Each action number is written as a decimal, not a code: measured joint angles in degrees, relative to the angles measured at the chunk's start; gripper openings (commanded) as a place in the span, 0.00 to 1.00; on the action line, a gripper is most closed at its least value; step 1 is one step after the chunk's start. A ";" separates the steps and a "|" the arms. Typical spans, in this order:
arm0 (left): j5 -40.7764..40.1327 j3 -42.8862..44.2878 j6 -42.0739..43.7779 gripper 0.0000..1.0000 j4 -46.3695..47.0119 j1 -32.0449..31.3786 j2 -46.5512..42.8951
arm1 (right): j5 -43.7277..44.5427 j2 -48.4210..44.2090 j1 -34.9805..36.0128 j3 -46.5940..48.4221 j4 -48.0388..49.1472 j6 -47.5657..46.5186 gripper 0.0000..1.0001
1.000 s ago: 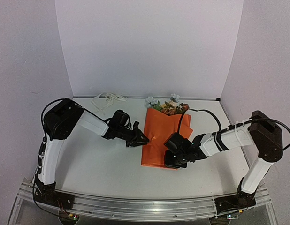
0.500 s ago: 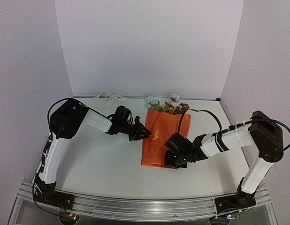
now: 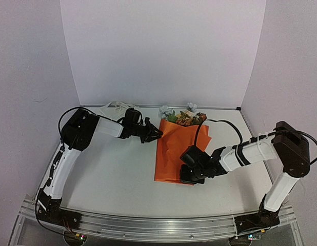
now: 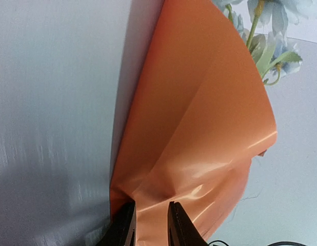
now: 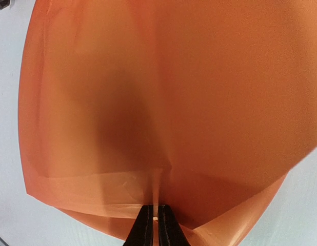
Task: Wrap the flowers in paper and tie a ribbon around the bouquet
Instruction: Press the fold line on the folded bouquet, then move the ribbon to the corner of the board, then straighten the ribbon at the center of the board.
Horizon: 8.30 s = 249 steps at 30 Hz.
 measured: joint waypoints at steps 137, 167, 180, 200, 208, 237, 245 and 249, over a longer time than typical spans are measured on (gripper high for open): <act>-40.40 34.15 45.69 0.00 -32.41 16.01 11.49 | -13.42 -9.10 -36.02 10.78 -5.77 -11.49 0.56; -22.46 -49.35 24.51 0.01 -20.73 -10.26 -57.33 | -10.02 -10.42 -16.19 14.34 -7.54 -13.41 0.57; -26.44 -48.93 25.54 0.00 -25.40 -8.29 -61.56 | -10.26 6.47 -5.95 29.23 -7.88 -15.53 0.64; -26.11 -49.72 27.02 0.00 -29.49 -8.23 -69.56 | -17.62 28.13 -3.81 47.35 -5.37 -34.21 0.51; -26.52 -49.73 27.09 0.00 -31.19 -6.92 -72.27 | -18.15 31.14 -3.72 51.37 -5.57 -33.16 0.00; -25.35 -39.63 35.34 0.02 -24.63 -0.64 -86.81 | 27.30 -18.86 -4.44 45.98 -23.93 -30.83 0.00; -16.43 -59.61 25.51 0.43 -15.27 -0.64 -74.87 | 33.42 -25.22 -5.01 21.64 -28.55 -20.73 0.00; -18.76 -64.23 18.74 0.49 -17.71 -0.82 -72.29 | 32.27 -25.61 -5.14 13.29 -30.41 -14.48 0.00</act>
